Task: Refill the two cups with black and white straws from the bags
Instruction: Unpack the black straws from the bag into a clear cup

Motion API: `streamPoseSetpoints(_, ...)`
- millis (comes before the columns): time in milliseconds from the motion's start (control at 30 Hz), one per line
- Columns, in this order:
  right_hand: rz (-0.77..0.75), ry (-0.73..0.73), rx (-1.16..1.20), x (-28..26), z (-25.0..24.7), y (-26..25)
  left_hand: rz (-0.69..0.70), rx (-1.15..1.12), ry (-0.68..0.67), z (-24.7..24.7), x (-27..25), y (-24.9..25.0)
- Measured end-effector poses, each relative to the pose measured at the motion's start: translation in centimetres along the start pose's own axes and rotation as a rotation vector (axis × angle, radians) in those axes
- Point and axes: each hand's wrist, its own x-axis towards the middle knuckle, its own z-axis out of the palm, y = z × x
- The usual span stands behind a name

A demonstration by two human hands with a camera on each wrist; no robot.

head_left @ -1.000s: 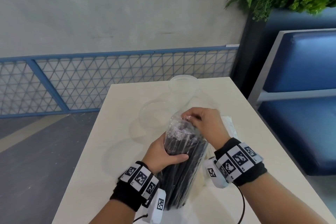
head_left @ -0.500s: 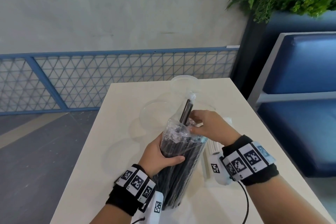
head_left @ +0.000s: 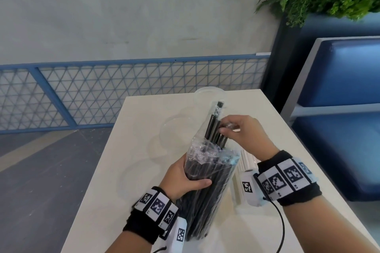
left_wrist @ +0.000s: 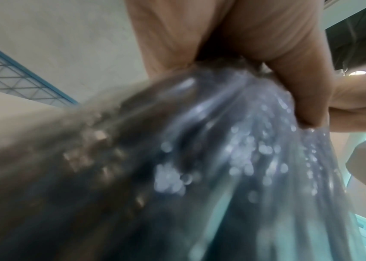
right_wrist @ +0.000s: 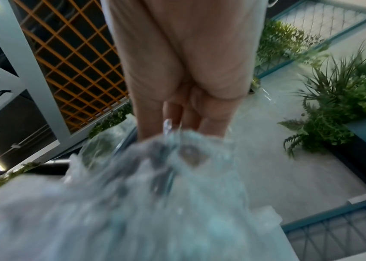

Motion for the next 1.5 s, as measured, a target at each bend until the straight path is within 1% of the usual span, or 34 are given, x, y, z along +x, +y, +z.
streamPoseSetpoints(33, -0.003, -0.103, 0.022, 0.0, -0.2, 0.2, -0.001, -0.006, 0.004, 0.0, 0.0, -0.1)
streamPoseSetpoints(100, 0.041, -0.331, 0.148, -0.1, -0.2, 0.6, 0.003, -0.02, 0.011, -0.1, 0.0, -0.1)
streamPoseSetpoints(133, 0.056, -0.38, 0.203, -0.4, 0.1, 0.8, 0.007, -0.026, 0.009, -0.1, 0.1, -0.1)
streamPoseSetpoints(233, 0.09, -0.335, 0.27, -0.4, 1.2, 1.7, 0.029, -0.044, -0.023, 0.1, 0.0, 0.1)
streamPoseSetpoints(267, 0.121, -0.348, 0.305, -0.4, 1.3, 1.8, 0.033, -0.045, -0.034, 0.1, 0.0, 0.2)
streamPoseSetpoints(333, 0.179, -0.42, 0.404, -0.6, 1.3, 1.8, 0.041, -0.052, -0.056, -0.1, 0.0, 0.3)
streamPoseSetpoints(433, 0.211, -0.483, 0.532, -0.8, 1.4, 1.6, 0.05, -0.067, -0.105, -0.3, 0.1, 0.5)
streamPoseSetpoints(467, 0.209, -0.483, 0.553, -0.9, 1.6, 1.4, 0.056, -0.07, -0.117, -0.3, 0.1, 0.6)
streamPoseSetpoints(533, 0.204, -0.431, 0.553, -0.9, 2.1, 1.0, 0.068, -0.075, -0.124, -0.3, 0.0, 0.7)
streamPoseSetpoints(667, 0.18, -0.28, 0.623, -1.2, 3.0, 0.3, 0.062, -0.097, -0.089, -0.7, -0.1, 0.5)
streamPoseSetpoints(800, 0.201, -0.191, 0.716, -0.7, 3.2, 0.0, 0.065, -0.108, -0.049, -1.3, -0.1, 0.4)
streamPoseSetpoints(867, 0.203, -0.195, 0.721, -0.3, 3.1, -0.3, 0.067, -0.108, -0.029, -1.7, 0.0, 0.5)
streamPoseSetpoints(1000, 0.254, -0.343, 0.76, 0.4, 2.4, 0.0, 0.081, -0.102, -0.045, -2.6, -0.1, 0.2)
streamPoseSetpoints(1033, 0.265, -0.356, 0.776, 0.6, 2.4, 0.4, 0.087, -0.103, -0.055, -2.8, -0.2, 0.0)
streamPoseSetpoints(1100, 0.257, -0.343, 0.74, 0.5, 2.5, 0.6, 0.094, -0.1, -0.06, -3.2, -0.3, -0.3)
streamPoseSetpoints(1133, 0.236, -0.294, 0.674, 0.3, 2.7, 0.4, 0.094, -0.101, -0.054, -3.3, -0.2, -0.4)
streamPoseSetpoints(1167, 0.205, -0.277, 0.607, 0.1, 2.8, 0.0, 0.093, -0.103, -0.05, -3.4, -0.2, -0.4)
streamPoseSetpoints(1267, 0.152, -0.311, 0.443, -0.2, 3.7, -0.6, 0.102, -0.096, -0.065, -3.3, -0.1, -0.3)
streamPoseSetpoints(1333, 0.128, -0.35, 0.444, -0.1, 3.9, -0.4, 0.105, -0.083, -0.082, -3.2, -0.1, -0.1)
streamPoseSetpoints(1367, 0.121, -0.345, 0.463, -0.1, 3.9, -0.4, 0.106, -0.078, -0.092, -3.2, -0.1, 0.0)
streamPoseSetpoints(1433, 0.081, -0.304, 0.491, -0.4, 3.8, -0.8, 0.098, -0.085, -0.111, -3.1, 0.0, 0.0)
streamPoseSetpoints(1500, 0.049, -0.239, 0.458, -0.6, 4.2, -0.9, 0.072, -0.125, -0.111, -3.1, 0.1, -0.2)
